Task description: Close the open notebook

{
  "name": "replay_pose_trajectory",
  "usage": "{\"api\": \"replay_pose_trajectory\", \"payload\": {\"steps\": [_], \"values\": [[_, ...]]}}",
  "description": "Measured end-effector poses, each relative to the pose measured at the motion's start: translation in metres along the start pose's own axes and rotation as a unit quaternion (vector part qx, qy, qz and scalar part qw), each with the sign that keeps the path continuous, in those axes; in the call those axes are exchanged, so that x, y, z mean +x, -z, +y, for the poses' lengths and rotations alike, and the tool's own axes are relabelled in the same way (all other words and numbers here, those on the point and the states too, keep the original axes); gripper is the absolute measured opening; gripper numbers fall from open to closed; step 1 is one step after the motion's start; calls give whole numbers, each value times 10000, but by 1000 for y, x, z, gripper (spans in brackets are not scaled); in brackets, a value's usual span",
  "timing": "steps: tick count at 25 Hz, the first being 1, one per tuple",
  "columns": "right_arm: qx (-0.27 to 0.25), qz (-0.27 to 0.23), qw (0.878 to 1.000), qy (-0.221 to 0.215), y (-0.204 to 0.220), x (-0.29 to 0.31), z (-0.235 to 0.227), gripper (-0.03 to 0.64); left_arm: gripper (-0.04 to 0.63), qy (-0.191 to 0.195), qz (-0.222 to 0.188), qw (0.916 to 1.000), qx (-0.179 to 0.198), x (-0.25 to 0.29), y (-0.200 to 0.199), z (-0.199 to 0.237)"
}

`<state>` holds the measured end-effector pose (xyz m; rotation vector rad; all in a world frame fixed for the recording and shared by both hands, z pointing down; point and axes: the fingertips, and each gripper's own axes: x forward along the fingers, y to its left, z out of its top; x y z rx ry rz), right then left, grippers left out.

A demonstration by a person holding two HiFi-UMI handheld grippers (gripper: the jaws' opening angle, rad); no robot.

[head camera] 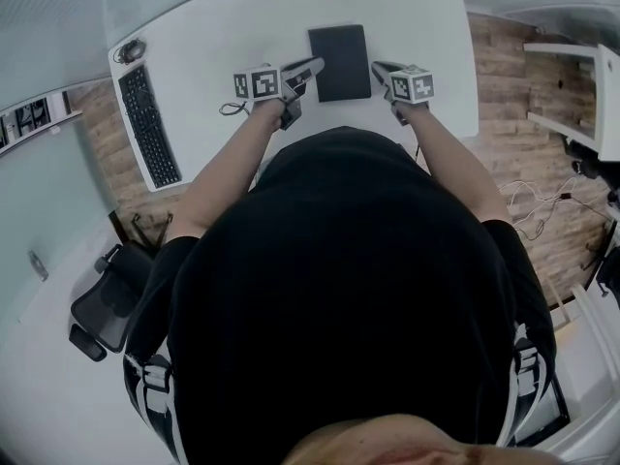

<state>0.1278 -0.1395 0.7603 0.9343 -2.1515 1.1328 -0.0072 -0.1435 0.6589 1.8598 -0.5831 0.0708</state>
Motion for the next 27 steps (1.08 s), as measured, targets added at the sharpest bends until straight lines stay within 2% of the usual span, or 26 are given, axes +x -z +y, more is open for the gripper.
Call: {"api": "replay_pose_trajectory", "payload": {"steps": [6, 10, 15, 21, 27], "values": [[-214, -365, 9991, 29, -14, -20, 18, 35, 57, -244, -245, 9992, 197, -34, 5, 4], [-345, -625, 9974, 30, -21, -34, 36, 35, 44, -684, -532, 9942, 635, -62, 3, 11], [-477, -968, 9941, 68, -17, -53, 67, 35, 37, -742, -730, 9909, 856, -97, 8, 4], [-623, -1135, 9914, 165, -31, -64, 66, 35, 34, -808, -819, 9877, 1058, -101, -3, 2], [-711, -1263, 9890, 289, -32, -78, 74, 35, 34, -875, -840, 9857, 1167, -113, 3, 1]]}}
